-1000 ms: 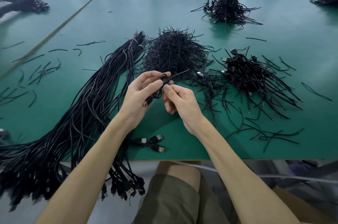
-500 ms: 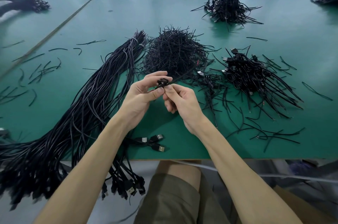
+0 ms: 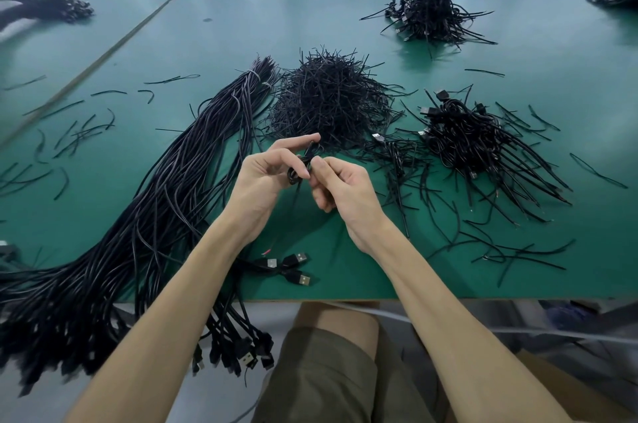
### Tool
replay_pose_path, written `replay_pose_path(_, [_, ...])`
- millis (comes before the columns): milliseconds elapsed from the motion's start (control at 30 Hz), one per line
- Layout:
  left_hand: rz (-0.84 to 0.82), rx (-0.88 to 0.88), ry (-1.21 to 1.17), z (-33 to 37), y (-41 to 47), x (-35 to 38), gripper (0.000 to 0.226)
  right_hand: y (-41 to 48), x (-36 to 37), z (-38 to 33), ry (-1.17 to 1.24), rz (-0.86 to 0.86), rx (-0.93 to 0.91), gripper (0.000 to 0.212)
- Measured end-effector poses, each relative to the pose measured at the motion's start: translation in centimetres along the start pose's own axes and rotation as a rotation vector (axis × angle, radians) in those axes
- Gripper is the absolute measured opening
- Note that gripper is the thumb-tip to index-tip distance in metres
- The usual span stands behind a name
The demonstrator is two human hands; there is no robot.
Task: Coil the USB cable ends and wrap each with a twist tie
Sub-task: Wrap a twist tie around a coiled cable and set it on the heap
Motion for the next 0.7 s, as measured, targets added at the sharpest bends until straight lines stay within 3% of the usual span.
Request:
replay_pose_path(267, [0.033,0.008,-0.023,-0.5,0.2,-0.3,0.049,0.1,-0.2,0.3,0.057,0.064,-0.018,0.036])
replay_pose_path(433, [0.081,0.051,-0.011,-0.6,0.2,-1.0,0.021,0.2,-0.2,0.4,0.093,0.1,-0.004,0.04])
replay_pose_path(700, [0.017,0.026,-0.051,-0.2,0.3,-0.2,0.023,0.2,-0.9,0.6,0.121,0.17,0.01,0.035])
Point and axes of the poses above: each hand's wrist, its own y-axis towards the middle knuckle, its own x-axis out of the palm, z = x × y, the point moved 6 cm from there along y, towards the middle knuckle, and after that the axes turned 15 degrees about -z, right-handed, at the moved point
